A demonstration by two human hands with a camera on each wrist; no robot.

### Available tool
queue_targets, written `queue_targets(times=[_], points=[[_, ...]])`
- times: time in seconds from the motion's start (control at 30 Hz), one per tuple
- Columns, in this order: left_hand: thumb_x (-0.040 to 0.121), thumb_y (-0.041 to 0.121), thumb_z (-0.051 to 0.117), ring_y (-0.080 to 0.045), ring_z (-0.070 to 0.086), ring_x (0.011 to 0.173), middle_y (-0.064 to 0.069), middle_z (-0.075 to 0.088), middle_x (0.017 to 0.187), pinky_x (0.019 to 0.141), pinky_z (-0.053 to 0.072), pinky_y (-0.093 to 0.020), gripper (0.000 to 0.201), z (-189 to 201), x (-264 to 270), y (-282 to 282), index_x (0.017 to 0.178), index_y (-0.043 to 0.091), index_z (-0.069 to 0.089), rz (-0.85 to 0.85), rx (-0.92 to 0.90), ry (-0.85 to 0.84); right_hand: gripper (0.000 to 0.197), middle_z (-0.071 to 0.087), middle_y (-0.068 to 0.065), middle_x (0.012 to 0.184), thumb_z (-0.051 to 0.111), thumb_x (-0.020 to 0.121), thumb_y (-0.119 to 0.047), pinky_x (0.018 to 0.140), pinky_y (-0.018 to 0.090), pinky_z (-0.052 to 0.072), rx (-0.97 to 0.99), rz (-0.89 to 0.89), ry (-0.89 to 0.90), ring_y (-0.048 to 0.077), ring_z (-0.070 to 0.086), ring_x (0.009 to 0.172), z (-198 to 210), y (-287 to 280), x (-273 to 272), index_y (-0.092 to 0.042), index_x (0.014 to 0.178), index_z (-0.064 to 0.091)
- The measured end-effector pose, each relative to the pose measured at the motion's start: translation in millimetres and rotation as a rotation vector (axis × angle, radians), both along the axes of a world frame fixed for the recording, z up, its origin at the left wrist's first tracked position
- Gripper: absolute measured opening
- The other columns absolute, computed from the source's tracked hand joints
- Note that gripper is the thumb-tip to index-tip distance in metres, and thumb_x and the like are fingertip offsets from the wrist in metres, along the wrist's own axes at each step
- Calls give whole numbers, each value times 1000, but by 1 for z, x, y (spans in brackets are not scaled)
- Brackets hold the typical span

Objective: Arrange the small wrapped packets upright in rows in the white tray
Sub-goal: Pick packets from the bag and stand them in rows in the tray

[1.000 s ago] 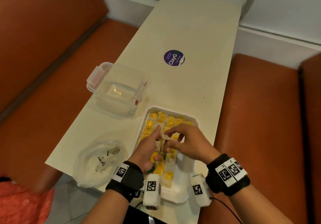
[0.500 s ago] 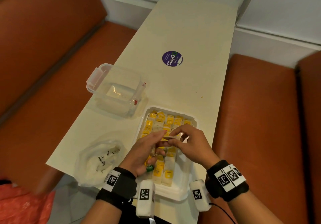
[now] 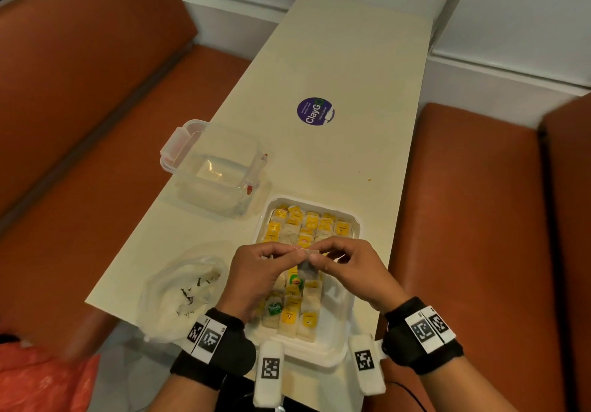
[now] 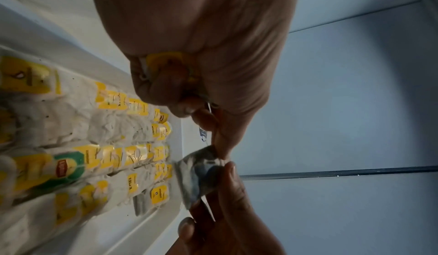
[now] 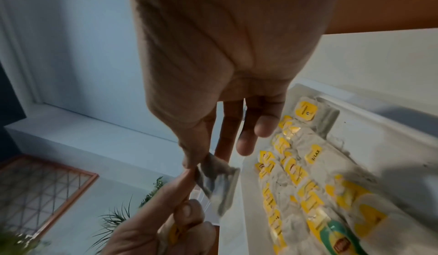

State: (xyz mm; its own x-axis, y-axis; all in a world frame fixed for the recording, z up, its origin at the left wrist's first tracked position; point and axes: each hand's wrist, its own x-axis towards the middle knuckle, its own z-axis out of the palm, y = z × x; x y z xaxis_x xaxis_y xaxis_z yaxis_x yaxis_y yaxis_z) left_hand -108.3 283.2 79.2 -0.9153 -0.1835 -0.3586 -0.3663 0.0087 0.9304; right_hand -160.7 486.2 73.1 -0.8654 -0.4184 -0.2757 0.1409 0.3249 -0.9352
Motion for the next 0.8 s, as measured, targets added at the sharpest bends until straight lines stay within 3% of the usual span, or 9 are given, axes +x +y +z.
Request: queue_targets(times=[0.1,0.23,0.33,0.43,0.53,0.63,0.67,0.8], points=[[79,29,90,-6,74,81,4,82,87,73,51,-28,9,4,1,1,85,22,87,-51,10,-10,12,78,-16,103,80,90,-36,76,17,49,45,17,40,5,70,88,3,2,-2,-30,100,81],[79,27,90,-12,77,95,3,82,90,92,57,-36,9,2,-1,-3,85,22,87,-54,-17,-21,10,77,-18,101,80,89,-38,78,20,50,78,27,69,4,68,89,6,6,-4,-35,98,82],[79,29,90,-12,76,96,4,82,91,93,56,-36,9,4,-1,-2,85,23,86,-77,-31,-29,8,77,-19,99,80,89,-40,79,26,52,116,34,86,6,67,90,8,8,-6,-37,96,82],[79,32,90,-8,75,89,5,82,91,80,54,-32,10,4,-1,-2,85,25,86,-90,-39,-42,7,77,-19,97,79,90,-39,78,25,53,131,57,97,6,68,88,11,7,-6,-36,96,81],[82,28,89,-6,74,86,7,81,89,81,56,-28,7,2,-1,-1,88,24,86,-76,-40,-52,8,78,-14,94,80,90,-30,76,22,53,101,71,79,9,70,86,14,8,-7,-31,98,82],[84,22,87,5,62,58,17,72,71,57,45,-11,10,3,0,0,94,20,85,-77,12,-74,9,78,-13,92,80,90,-24,75,21,51,87,45,101,9,70,84,15,8,-5,-29,97,82],[85,23,86,7,59,56,19,71,70,54,42,-9,11,2,0,0,96,21,85,-79,2,-84,9,78,-13,92,80,91,-24,74,20,50,82,32,111,9,69,83,16,8,-4,-29,98,81],[90,23,81,4,53,51,19,64,62,50,38,-9,9,2,0,0,97,17,85,-103,42,-95,18,78,-11,100,76,94,-20,82,24,55,14,44,105,11,71,91,23,9,-1,-31,107,79]])
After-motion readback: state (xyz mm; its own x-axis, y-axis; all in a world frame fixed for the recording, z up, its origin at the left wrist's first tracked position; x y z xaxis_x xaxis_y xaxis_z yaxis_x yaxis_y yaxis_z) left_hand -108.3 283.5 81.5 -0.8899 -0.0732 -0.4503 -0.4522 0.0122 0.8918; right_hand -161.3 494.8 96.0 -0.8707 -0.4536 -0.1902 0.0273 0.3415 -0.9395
